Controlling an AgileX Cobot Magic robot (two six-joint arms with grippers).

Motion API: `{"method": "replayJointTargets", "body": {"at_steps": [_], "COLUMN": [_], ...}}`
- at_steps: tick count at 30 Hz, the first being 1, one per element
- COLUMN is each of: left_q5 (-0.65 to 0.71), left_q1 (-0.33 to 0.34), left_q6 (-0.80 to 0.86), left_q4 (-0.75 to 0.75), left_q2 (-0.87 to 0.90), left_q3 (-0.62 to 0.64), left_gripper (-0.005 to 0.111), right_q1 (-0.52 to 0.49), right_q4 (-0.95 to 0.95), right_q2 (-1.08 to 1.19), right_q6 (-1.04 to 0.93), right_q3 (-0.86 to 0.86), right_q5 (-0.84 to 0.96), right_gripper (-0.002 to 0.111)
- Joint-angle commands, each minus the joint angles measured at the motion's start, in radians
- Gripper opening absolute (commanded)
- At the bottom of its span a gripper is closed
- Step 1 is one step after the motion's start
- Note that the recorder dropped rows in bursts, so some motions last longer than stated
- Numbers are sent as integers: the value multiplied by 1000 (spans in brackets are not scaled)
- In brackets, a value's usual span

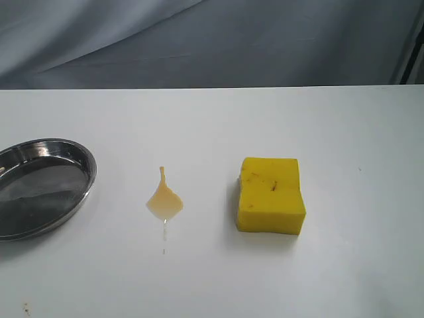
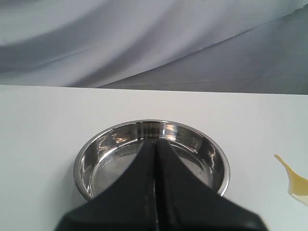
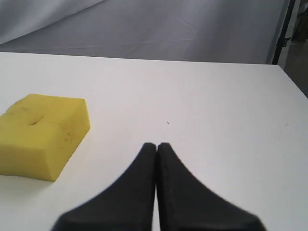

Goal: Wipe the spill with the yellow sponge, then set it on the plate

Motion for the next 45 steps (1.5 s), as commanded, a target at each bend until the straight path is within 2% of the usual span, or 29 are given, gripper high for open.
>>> {"method": "replayJointTargets", "body": {"at_steps": [1, 18, 22, 25, 30, 32, 34, 37, 40, 43, 45], "left_q5": [-11, -13, -54, -177, -466, -558, -590, -528, -285, -10, 105], "left_q1": [0, 0, 0, 0, 0, 0, 0, 0, 0, 0, 0], "left_q6": [-3, -2, -2, -19, -43, -122, -201, -204, -159, -165, -130], "left_q4": [3, 3, 0, -78, -224, -250, -255, -204, -67, -50, -37], "left_q2": [-3, -3, -3, -3, -3, -3, -3, -3, -3, 57, 115], "left_q3": [4, 4, 4, 4, 4, 4, 4, -62, -203, -358, -456], "left_gripper": [0, 0, 0, 0, 0, 0, 0, 0, 0, 0, 0], "right_q1": [0, 0, 0, 0, 0, 0, 0, 0, 0, 0, 0], "right_q4": [5, 5, 5, 5, 5, 5, 5, 5, 5, 5, 5], "right_q2": [-5, -5, -5, -5, -5, -5, -5, -5, -5, -5, -5], "right_q6": [6, 4, 7, 7, 7, 7, 7, 3, 3, 3, 3], "right_q3": [4, 4, 4, 4, 4, 4, 4, 4, 4, 4, 4], "right_q5": [-2, -2, -2, -2, -2, -2, -2, -2, -2, -2, -2], "right_gripper": [0, 0, 0, 0, 0, 0, 0, 0, 0, 0, 0]}}
